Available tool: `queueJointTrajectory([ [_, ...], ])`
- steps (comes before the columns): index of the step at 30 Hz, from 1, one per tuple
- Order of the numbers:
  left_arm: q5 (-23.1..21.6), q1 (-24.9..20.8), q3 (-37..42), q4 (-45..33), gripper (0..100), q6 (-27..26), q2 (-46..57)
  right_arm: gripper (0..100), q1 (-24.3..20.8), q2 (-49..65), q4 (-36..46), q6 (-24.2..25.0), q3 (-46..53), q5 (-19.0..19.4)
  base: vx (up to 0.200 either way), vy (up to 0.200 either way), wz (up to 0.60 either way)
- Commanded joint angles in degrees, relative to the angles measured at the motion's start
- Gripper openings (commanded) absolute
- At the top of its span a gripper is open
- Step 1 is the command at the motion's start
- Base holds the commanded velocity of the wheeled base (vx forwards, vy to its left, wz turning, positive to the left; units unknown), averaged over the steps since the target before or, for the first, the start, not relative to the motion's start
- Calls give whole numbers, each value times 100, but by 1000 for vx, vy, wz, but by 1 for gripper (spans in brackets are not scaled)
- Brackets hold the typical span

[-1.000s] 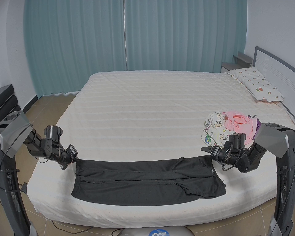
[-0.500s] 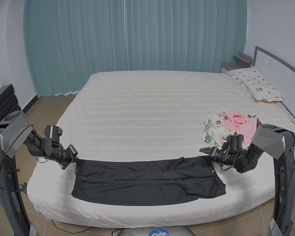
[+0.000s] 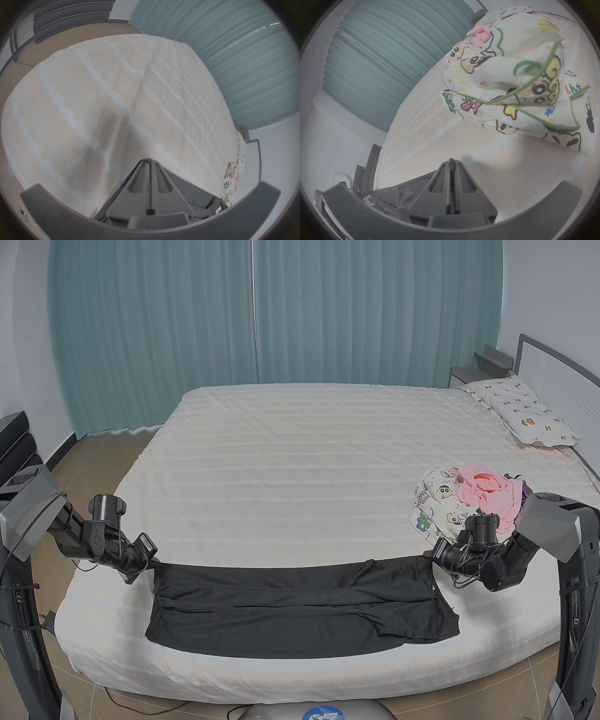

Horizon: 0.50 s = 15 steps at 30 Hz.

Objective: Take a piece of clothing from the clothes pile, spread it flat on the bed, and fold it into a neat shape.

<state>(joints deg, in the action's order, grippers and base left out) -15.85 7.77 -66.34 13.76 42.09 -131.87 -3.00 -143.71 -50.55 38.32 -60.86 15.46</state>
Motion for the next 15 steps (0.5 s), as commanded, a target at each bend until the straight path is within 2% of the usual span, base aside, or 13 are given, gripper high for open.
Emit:
queueJointTrajectory([
  [1, 3, 23, -28, 4, 0, 9, -15, 0, 36, 28, -25, 9, 12, 1, 0, 0, 0],
  [15, 29, 67, -107, 4, 0, -26, -120, 0, 133, 37, -165, 255, 12, -16, 0, 0, 0],
])
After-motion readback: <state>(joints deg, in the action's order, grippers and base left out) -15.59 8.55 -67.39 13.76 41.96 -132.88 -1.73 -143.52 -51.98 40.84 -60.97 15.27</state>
